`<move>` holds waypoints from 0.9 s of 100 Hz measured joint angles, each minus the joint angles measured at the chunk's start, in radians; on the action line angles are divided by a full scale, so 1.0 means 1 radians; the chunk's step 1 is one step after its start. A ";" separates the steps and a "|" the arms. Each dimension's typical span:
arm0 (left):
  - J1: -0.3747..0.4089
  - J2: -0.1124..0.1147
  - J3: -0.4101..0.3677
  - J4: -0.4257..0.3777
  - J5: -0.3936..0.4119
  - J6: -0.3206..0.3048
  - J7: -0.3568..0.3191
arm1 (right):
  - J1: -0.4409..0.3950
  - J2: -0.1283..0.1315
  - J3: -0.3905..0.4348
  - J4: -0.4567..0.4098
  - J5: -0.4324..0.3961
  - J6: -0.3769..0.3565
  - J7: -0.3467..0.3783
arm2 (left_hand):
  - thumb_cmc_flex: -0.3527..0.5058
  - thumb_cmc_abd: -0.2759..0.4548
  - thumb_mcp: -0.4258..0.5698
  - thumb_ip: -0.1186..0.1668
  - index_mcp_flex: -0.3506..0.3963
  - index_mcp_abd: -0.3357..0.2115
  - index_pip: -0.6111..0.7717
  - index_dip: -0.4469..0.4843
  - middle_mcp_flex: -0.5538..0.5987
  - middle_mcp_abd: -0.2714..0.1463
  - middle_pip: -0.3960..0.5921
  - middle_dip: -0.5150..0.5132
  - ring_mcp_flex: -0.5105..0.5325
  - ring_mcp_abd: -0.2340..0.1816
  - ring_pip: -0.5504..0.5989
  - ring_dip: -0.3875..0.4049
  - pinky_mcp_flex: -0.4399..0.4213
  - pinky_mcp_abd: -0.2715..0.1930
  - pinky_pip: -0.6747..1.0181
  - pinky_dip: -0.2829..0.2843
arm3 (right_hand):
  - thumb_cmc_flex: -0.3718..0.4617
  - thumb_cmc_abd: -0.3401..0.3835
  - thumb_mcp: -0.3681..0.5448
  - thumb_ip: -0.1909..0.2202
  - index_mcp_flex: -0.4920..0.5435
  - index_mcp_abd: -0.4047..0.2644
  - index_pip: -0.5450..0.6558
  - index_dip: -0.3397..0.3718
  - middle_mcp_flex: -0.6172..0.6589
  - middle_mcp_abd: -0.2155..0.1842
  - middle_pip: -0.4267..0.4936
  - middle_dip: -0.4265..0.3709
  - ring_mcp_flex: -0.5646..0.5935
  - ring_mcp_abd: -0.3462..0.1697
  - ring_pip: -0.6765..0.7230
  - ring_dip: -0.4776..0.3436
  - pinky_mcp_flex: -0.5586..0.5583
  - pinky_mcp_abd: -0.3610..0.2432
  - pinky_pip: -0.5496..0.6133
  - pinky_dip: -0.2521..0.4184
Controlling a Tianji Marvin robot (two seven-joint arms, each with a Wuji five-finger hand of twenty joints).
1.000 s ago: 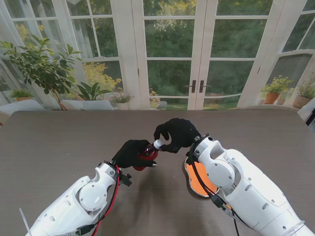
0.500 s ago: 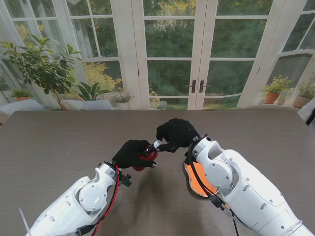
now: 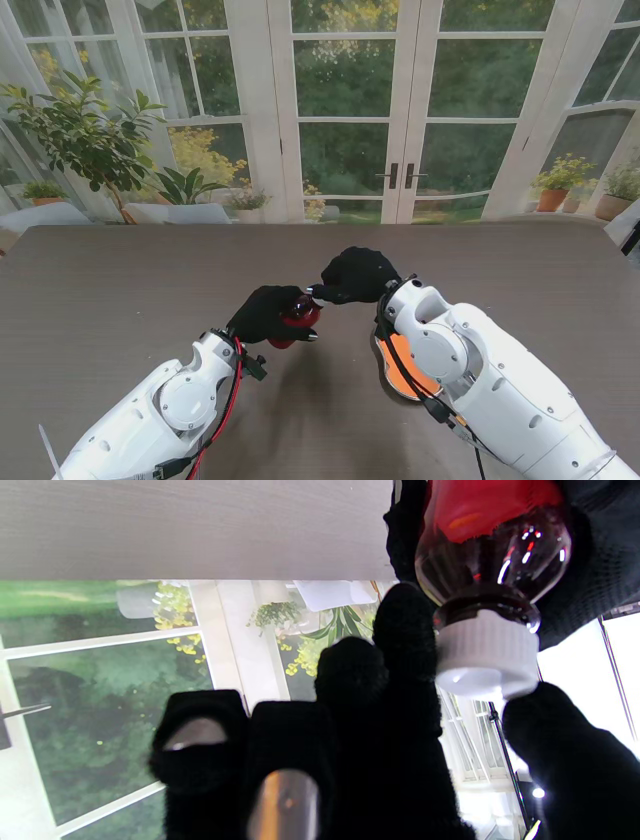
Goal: Collect the cotton balls from the tray into a sample bottle
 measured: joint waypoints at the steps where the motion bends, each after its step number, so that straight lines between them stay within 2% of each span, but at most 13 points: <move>1: 0.000 0.000 0.000 0.000 0.000 0.000 0.000 | 0.000 0.000 0.000 0.000 -0.001 0.001 0.001 | 0.000 0.000 0.000 0.000 0.000 0.000 0.000 0.000 0.000 0.000 0.000 0.000 0.000 0.000 0.000 0.000 0.000 0.000 0.000 0.000 | 0.000 0.000 0.000 0.000 0.000 0.000 0.000 0.000 0.000 0.000 0.000 0.000 0.000 0.000 0.000 0.000 0.000 0.000 0.000 0.000; 8: 0.000 0.000 0.000 0.000 0.000 0.000 0.000 | 0.001 0.001 -0.003 -0.002 -0.010 0.007 0.002 | 0.000 0.000 0.000 0.000 0.000 0.000 0.000 0.000 0.000 0.000 0.000 0.000 0.000 0.000 0.000 0.000 0.000 0.000 0.000 0.000 | -0.014 0.029 -0.002 0.000 0.010 0.000 0.013 0.001 0.003 0.002 0.019 0.000 0.000 0.007 0.007 0.000 0.007 0.009 0.005 0.000; 15: 0.000 0.000 0.000 -0.001 0.000 -0.001 0.000 | 0.001 0.001 -0.004 -0.002 -0.018 0.011 -0.001 | 0.000 0.000 0.000 0.000 0.000 0.000 0.000 0.000 0.000 0.000 0.000 0.000 0.000 0.000 0.000 0.000 0.000 0.000 0.000 0.000 | -0.058 0.091 -0.007 0.001 0.010 0.000 0.014 0.001 0.003 0.002 0.024 -0.014 0.000 0.009 0.008 0.000 0.007 0.010 0.006 -0.001; 24: 0.000 0.000 0.000 -0.002 -0.001 -0.001 -0.001 | -0.002 0.000 -0.002 -0.002 -0.025 0.016 -0.015 | 0.000 0.000 0.000 0.000 0.000 0.000 0.000 0.000 0.000 0.000 0.000 0.000 0.000 0.000 0.000 0.000 0.000 0.000 0.000 0.000 | -0.107 0.164 -0.070 0.011 -0.006 -0.002 -0.056 -0.003 0.002 0.003 -0.035 -0.037 0.000 0.010 -0.015 -0.008 -0.018 0.010 0.006 -0.001; 29: 0.000 0.000 -0.001 -0.003 -0.001 -0.001 -0.001 | -0.007 -0.001 0.003 -0.002 -0.029 0.016 -0.024 | 0.000 0.000 0.000 0.000 0.000 0.000 0.000 0.000 0.000 0.000 0.000 0.000 0.000 0.000 0.000 0.000 0.000 0.000 0.000 0.000 | -0.119 0.193 -0.100 0.021 -0.075 -0.005 -0.131 -0.023 -0.026 0.003 -0.077 -0.037 -0.003 0.010 -0.053 -0.022 -0.045 0.010 0.006 -0.001; 40: 0.000 0.000 -0.001 -0.003 -0.002 0.000 -0.001 | -0.021 -0.004 0.025 -0.007 -0.026 0.014 -0.034 | 0.000 0.000 0.000 0.000 0.000 0.000 0.000 0.000 0.000 0.000 0.000 0.000 0.000 0.000 0.000 0.000 0.000 0.000 0.000 0.000 | -0.128 0.192 -0.111 0.022 -0.234 -0.005 -0.227 -0.025 -0.143 0.002 -0.122 -0.026 -0.013 -0.012 -0.143 -0.069 -0.096 0.006 -0.004 -0.001; 45: 0.000 0.000 -0.001 -0.004 -0.002 0.000 -0.001 | -0.030 -0.004 0.039 -0.013 -0.018 0.005 -0.033 | 0.000 0.000 0.000 0.000 0.000 0.000 0.000 0.000 0.000 0.000 0.000 0.000 0.000 0.000 0.000 0.000 0.000 0.000 0.000 0.000 | -0.110 0.149 -0.121 0.022 -0.305 -0.006 -0.255 -0.025 -0.201 0.002 -0.125 -0.026 -0.013 -0.028 -0.191 -0.092 -0.113 -0.014 -0.018 -0.001; 52: 0.001 0.000 -0.001 -0.004 -0.002 0.000 -0.001 | -0.041 -0.004 0.058 -0.021 0.013 -0.016 -0.028 | 0.000 0.000 0.000 0.000 0.000 0.000 0.000 0.000 0.000 0.000 0.000 0.000 0.000 0.000 0.000 0.000 0.000 0.000 0.000 0.000 | -0.047 0.023 -0.117 0.022 -0.387 -0.015 -0.259 -0.025 -0.269 0.002 -0.122 -0.026 -0.013 -0.036 -0.251 -0.118 -0.138 -0.025 -0.028 -0.001; 60: 0.001 0.000 -0.001 -0.005 -0.002 0.000 -0.002 | -0.047 -0.004 0.069 -0.028 0.043 -0.045 -0.023 | 0.000 0.000 0.000 0.000 0.000 0.000 0.000 0.000 0.000 0.000 0.000 0.000 0.000 0.000 0.000 0.000 0.000 0.000 0.000 0.000 | -0.015 -0.141 -0.023 0.022 -0.434 -0.024 -0.254 -0.025 -0.315 -0.003 -0.104 -0.035 -0.013 -0.047 -0.295 -0.133 -0.158 -0.030 -0.042 -0.001; 80: 0.001 0.000 0.001 -0.005 -0.002 0.000 -0.001 | -0.046 0.003 0.083 -0.036 0.052 -0.109 0.022 | 0.000 0.000 0.000 0.000 0.000 0.000 0.000 0.000 0.000 0.000 0.000 0.000 0.000 0.000 0.000 0.000 0.000 0.000 0.000 0.000 | -0.005 -0.352 0.122 0.022 -0.469 -0.053 -0.243 -0.025 -0.378 -0.004 -0.096 -0.052 -0.013 -0.057 -0.349 -0.144 -0.188 -0.041 -0.068 -0.001; 90: 0.001 0.000 0.001 -0.005 -0.002 0.000 -0.001 | -0.042 0.005 0.083 -0.032 0.046 -0.122 0.019 | 0.000 0.000 0.000 0.000 0.000 0.000 0.000 0.000 0.000 0.000 0.000 0.000 0.000 0.000 0.000 0.000 0.000 0.000 0.000 0.000 | 0.009 -0.490 0.198 0.015 -0.468 -0.080 -0.233 -0.035 -0.400 -0.004 -0.091 -0.053 -0.013 -0.067 -0.361 -0.144 -0.193 -0.049 -0.070 -0.001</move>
